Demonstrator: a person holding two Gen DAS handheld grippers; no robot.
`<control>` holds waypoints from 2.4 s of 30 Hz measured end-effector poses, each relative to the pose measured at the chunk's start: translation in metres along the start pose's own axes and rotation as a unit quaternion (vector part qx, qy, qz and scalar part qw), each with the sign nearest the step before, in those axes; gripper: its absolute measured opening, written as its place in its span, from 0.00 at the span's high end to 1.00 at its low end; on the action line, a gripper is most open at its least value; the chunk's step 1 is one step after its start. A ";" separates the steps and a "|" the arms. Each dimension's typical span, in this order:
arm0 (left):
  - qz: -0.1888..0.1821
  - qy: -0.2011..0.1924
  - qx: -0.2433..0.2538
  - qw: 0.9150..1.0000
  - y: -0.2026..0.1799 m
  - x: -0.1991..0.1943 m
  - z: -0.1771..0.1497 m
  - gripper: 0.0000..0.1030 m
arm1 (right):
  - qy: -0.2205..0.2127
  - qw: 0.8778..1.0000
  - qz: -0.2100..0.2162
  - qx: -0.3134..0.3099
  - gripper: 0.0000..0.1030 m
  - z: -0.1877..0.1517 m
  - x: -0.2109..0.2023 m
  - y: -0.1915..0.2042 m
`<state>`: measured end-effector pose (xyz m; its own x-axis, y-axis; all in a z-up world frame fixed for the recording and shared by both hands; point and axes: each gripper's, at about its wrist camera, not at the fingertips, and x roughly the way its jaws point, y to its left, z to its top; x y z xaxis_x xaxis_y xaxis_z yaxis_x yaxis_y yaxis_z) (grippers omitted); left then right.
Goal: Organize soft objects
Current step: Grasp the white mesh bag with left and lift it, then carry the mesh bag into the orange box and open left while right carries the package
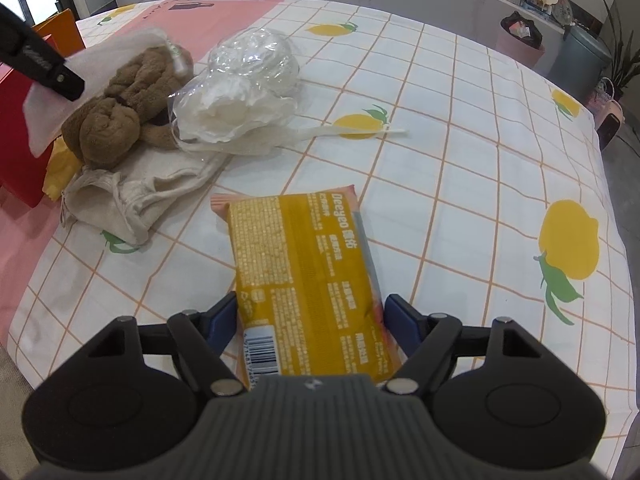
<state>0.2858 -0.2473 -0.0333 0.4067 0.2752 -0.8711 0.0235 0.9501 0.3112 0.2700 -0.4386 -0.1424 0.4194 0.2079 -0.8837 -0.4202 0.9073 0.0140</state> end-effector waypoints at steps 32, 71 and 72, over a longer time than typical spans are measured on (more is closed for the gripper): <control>-0.148 -0.152 -0.011 0.977 0.171 -0.104 -0.030 0.99 | -0.019 0.998 -0.057 0.020 0.55 0.014 -0.067 0.107; -0.158 -0.136 -0.201 0.957 0.356 0.033 -0.118 0.11 | -0.137 0.987 0.063 -0.059 0.55 0.120 -0.111 0.362; -0.172 -0.141 -0.226 0.948 0.365 0.027 -0.125 0.11 | -0.138 0.987 0.061 -0.056 0.55 0.120 -0.110 0.362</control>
<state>0.1910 0.1254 0.0087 0.6754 -0.0518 -0.7356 -0.1690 0.9601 -0.2228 0.1681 -0.0892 0.0165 0.5576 0.4190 -0.7166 -0.5613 0.8263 0.0464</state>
